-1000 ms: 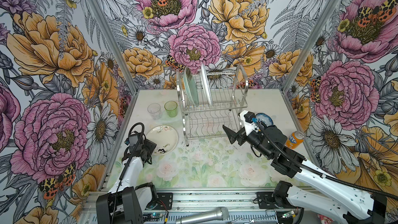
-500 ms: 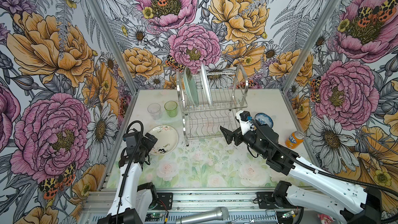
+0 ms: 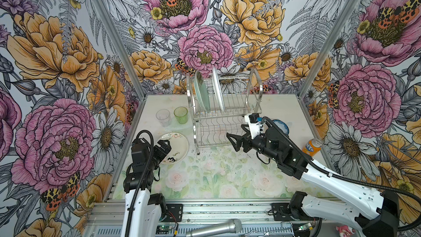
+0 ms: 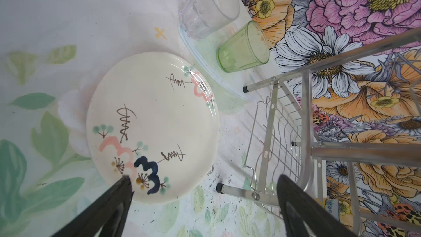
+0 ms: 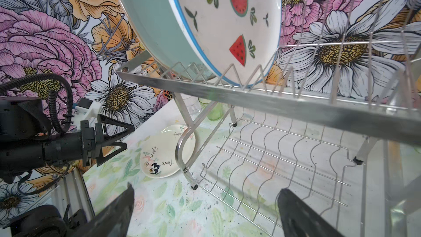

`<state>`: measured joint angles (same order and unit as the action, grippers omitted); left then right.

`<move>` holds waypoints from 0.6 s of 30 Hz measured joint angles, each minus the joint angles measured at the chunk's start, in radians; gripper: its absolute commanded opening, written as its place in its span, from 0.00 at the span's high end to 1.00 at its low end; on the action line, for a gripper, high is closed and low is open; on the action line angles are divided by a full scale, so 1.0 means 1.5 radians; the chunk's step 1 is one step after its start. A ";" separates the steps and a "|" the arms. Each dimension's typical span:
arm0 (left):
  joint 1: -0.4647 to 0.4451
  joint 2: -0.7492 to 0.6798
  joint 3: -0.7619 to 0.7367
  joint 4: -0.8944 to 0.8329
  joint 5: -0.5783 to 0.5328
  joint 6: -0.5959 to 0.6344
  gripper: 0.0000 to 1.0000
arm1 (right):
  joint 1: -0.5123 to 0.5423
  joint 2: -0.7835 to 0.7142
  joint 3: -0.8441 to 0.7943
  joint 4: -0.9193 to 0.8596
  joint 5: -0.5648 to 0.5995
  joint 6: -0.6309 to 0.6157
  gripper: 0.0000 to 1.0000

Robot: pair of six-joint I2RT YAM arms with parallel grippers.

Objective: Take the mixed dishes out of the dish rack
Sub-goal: 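Reach the right gripper into the rack toward the watermelon-print plate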

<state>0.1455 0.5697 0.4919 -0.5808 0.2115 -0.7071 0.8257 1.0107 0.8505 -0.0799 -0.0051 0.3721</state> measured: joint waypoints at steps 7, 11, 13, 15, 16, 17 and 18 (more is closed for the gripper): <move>-0.101 -0.011 0.063 -0.030 -0.011 -0.003 0.01 | 0.002 -0.005 0.024 -0.002 -0.016 0.025 0.01; -0.163 -0.010 0.098 -0.037 -0.031 -0.013 0.01 | 0.005 -0.007 0.033 -0.017 -0.017 0.032 0.00; -0.186 -0.006 0.114 -0.042 -0.041 -0.016 0.01 | 0.006 -0.006 0.042 -0.022 -0.015 0.034 0.01; -0.206 -0.003 0.126 -0.045 -0.049 -0.018 0.01 | 0.010 -0.004 0.056 -0.026 -0.012 0.036 0.00; -0.216 0.000 0.130 -0.047 -0.054 -0.018 0.01 | 0.013 -0.002 0.065 -0.027 -0.011 0.036 0.01; -0.225 0.002 0.134 -0.048 -0.060 -0.018 0.01 | 0.016 0.001 0.076 -0.028 -0.010 0.036 0.01; -0.232 0.005 0.136 -0.049 -0.063 -0.019 0.01 | 0.020 0.005 0.085 -0.028 -0.009 0.035 0.00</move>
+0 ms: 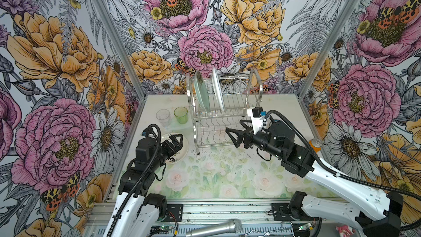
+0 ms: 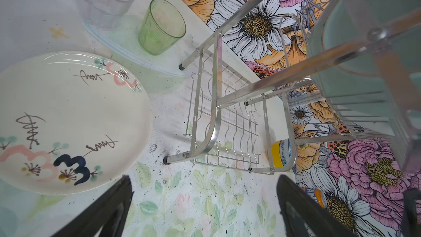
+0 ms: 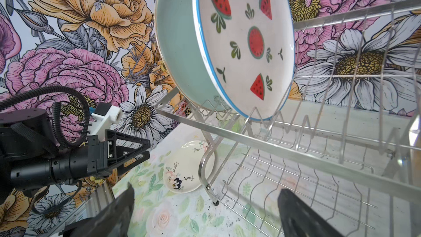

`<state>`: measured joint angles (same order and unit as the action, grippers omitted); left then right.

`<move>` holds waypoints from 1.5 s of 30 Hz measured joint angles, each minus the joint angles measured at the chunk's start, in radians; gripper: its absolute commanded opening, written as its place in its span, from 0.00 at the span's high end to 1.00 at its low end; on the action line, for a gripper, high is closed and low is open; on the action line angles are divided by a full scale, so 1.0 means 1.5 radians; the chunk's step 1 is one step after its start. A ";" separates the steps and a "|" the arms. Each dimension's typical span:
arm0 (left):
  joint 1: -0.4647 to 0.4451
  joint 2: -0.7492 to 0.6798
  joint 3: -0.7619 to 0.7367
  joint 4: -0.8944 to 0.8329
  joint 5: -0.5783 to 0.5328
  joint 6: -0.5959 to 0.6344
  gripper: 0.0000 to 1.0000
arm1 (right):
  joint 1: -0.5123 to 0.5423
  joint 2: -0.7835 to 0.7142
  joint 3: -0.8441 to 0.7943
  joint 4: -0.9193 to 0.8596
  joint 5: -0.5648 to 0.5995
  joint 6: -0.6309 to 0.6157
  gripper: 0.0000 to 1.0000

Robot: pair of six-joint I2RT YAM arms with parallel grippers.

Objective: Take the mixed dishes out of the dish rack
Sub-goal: 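Reach the right gripper into the rack toward the watermelon-print plate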

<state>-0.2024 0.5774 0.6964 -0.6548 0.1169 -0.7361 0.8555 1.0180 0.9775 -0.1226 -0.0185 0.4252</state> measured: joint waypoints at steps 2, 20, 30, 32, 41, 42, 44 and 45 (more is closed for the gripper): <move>-0.015 0.008 0.003 -0.001 -0.008 -0.001 0.01 | 0.010 0.008 0.018 -0.001 0.006 -0.004 0.01; -0.056 0.070 0.051 -0.012 -0.033 0.010 0.01 | 0.031 0.123 0.154 -0.017 0.097 -0.091 0.02; -0.056 0.092 0.051 -0.014 -0.031 0.025 0.01 | 0.031 0.161 0.201 -0.021 0.139 -0.132 0.03; -0.056 0.094 0.051 -0.014 -0.031 0.025 0.01 | 0.030 0.175 0.209 -0.021 0.150 -0.138 0.03; -0.056 0.094 0.051 -0.014 -0.027 0.025 0.01 | 0.009 0.243 0.242 -0.023 0.193 -0.137 0.10; -0.056 0.094 0.051 -0.014 -0.026 0.025 0.01 | 0.008 0.247 0.245 -0.023 0.197 -0.136 0.12; -0.056 0.094 0.051 -0.013 -0.026 0.024 0.01 | 0.005 0.253 0.252 -0.023 0.202 -0.133 0.13; -0.056 0.094 0.051 -0.012 -0.026 0.024 0.01 | 0.004 0.256 0.256 -0.023 0.206 -0.132 0.14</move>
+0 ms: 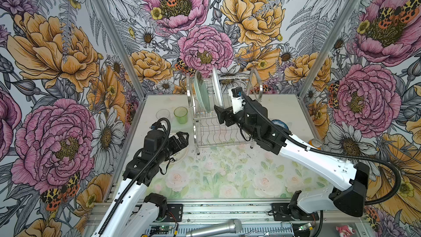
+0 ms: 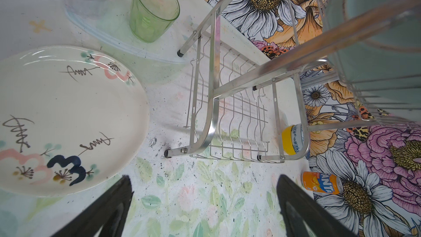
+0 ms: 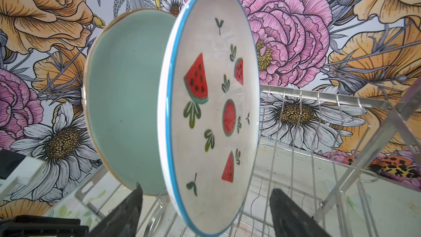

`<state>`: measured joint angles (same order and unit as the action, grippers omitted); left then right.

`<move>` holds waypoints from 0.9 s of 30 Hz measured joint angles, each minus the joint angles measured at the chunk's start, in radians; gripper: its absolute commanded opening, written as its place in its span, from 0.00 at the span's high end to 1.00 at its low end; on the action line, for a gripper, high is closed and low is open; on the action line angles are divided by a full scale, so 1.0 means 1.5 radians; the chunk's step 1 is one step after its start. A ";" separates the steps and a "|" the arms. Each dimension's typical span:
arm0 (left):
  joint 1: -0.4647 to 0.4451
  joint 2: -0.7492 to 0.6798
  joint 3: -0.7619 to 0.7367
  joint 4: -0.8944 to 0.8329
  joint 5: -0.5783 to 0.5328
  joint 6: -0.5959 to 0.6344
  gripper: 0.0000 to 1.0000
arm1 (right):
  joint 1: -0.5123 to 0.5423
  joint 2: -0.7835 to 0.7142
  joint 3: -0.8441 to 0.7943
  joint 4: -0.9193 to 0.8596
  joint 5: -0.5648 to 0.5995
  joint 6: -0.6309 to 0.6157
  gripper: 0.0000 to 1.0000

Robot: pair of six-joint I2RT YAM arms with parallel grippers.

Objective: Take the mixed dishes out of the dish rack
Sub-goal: 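Reach the right gripper into the rack toward the watermelon-print plate, then close the right gripper on the watermelon-print plate rim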

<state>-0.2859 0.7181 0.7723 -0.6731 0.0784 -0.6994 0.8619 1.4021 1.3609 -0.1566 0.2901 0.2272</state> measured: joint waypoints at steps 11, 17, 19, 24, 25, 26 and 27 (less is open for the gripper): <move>0.000 0.016 0.000 0.018 0.015 0.003 0.01 | -0.008 0.033 0.018 0.003 0.022 0.013 0.29; 0.000 0.011 -0.012 0.019 0.026 0.003 0.01 | -0.008 0.063 0.031 0.008 0.033 0.017 0.34; 0.000 0.004 -0.019 0.020 0.028 0.003 0.01 | -0.011 0.067 0.033 0.012 0.037 0.017 0.35; 0.000 -0.014 -0.032 0.021 0.028 0.002 0.01 | -0.011 0.071 0.034 0.017 0.043 0.017 0.41; 0.000 -0.015 -0.033 0.020 0.028 0.002 0.01 | -0.011 0.072 0.034 0.018 0.045 0.016 0.42; 0.000 -0.016 -0.033 0.020 0.028 0.002 0.01 | -0.011 0.074 0.035 0.019 0.047 0.016 0.47; 0.000 -0.017 -0.033 0.021 0.028 0.002 0.01 | -0.011 0.075 0.035 0.022 0.048 0.013 0.54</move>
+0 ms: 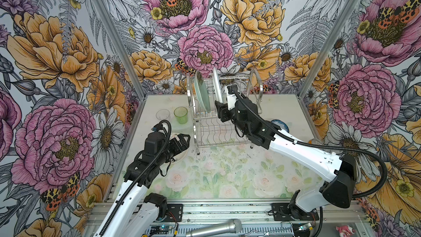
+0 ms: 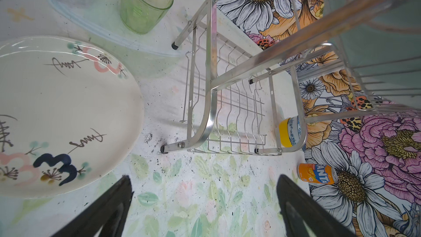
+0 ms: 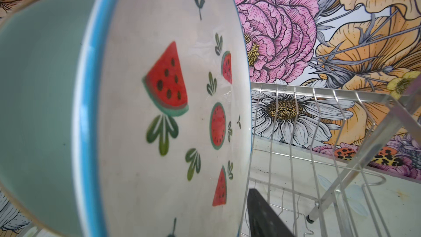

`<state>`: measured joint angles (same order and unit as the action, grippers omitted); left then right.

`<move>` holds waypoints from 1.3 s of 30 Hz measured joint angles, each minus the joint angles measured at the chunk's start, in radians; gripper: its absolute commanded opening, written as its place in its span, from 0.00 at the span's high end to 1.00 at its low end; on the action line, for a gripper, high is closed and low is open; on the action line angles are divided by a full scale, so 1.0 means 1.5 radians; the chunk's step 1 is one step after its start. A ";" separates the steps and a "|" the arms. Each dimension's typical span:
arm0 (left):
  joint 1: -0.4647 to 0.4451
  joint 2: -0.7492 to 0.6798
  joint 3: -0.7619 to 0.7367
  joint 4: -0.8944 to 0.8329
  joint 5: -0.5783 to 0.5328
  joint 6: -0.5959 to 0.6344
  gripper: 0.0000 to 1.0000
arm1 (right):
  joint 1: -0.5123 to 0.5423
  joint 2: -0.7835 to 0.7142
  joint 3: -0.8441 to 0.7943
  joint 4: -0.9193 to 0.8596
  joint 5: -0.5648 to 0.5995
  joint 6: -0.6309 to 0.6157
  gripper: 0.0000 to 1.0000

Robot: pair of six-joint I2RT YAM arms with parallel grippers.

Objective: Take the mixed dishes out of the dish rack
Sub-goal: 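Close the right gripper on the watermelon-print plate rim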

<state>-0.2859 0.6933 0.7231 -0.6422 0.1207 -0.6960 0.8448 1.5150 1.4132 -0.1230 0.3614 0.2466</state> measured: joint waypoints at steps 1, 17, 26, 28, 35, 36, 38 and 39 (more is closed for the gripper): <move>0.000 0.000 0.000 0.000 0.000 0.000 0.01 | 0.001 0.001 0.000 0.002 0.001 -0.002 0.60; 0.000 0.000 -0.003 0.002 0.000 0.000 0.01 | 0.000 0.018 0.005 0.024 0.019 -0.022 0.70; 0.000 0.000 -0.008 0.002 0.000 -0.003 0.01 | 0.000 0.021 0.007 0.030 0.022 -0.039 0.75; 0.000 0.000 -0.010 0.002 0.000 -0.003 0.01 | 0.001 0.021 0.007 0.030 0.023 -0.042 0.79; 0.000 -0.009 -0.020 0.002 0.002 -0.008 0.01 | 0.001 0.021 0.007 0.035 0.035 -0.061 0.91; 0.000 -0.011 -0.020 0.002 0.002 -0.008 0.01 | 0.000 0.021 0.006 0.036 0.034 -0.062 0.93; 0.000 -0.013 -0.021 0.002 0.003 -0.010 0.01 | 0.000 0.021 0.004 0.040 0.031 -0.067 1.00; 0.000 -0.013 -0.021 0.002 0.003 -0.011 0.01 | 0.000 0.021 0.002 0.043 0.031 -0.069 1.00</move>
<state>-0.2859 0.6731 0.6918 -0.6395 0.1253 -0.7120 0.8452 1.5471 1.4162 -0.0578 0.4076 0.1436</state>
